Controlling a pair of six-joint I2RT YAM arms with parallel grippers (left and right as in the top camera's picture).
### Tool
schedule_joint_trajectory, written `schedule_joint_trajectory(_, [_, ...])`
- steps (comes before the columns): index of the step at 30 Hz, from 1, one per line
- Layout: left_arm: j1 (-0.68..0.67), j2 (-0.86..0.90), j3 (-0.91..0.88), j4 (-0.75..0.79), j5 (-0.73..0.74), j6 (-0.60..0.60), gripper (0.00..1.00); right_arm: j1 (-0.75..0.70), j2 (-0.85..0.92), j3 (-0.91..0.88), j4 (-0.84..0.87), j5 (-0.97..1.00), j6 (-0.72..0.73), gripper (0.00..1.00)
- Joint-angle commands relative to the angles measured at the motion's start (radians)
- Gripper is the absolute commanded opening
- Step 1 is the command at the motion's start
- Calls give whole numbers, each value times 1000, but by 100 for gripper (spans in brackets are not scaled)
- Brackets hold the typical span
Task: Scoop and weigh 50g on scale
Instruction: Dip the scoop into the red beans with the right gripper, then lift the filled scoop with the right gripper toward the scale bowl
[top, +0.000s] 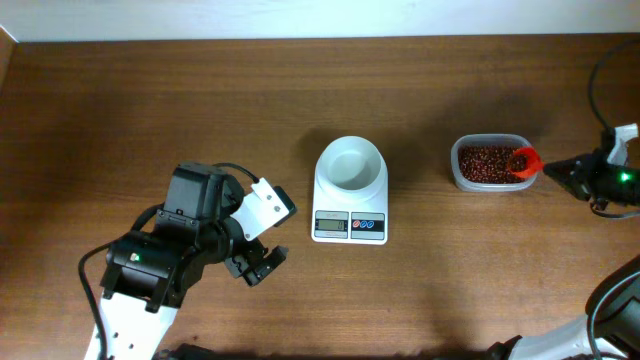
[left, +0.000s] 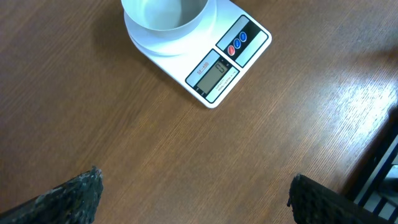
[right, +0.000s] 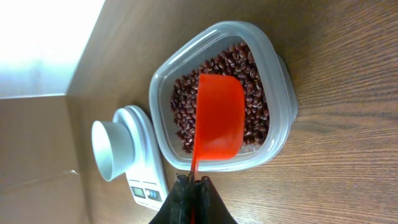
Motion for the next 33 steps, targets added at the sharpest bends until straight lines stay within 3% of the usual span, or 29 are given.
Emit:
schedule_joint_trajectory(1, [6,-1,6,2,18,15,99,-14,12,-1,-9,-94,-25,4])
schedule_joint_trajectory(8, [6,-1,6,2,18,15,99,-14,12,-1,-72,-137,-53,4])
schedule_joint_trajectory(17, [6,-1,6,2,18,15,99,5,12,-1,-247,-308,-197,4])
schedule_joint_trajectory(24, [6,-1,6,2,18,15,99,183,12,-1,-286,-378,-229,4])
schedule_joint_trajectory(33, [6,-1,6,2,18,16,99,480,12,-1,-164,-430,-225,4])
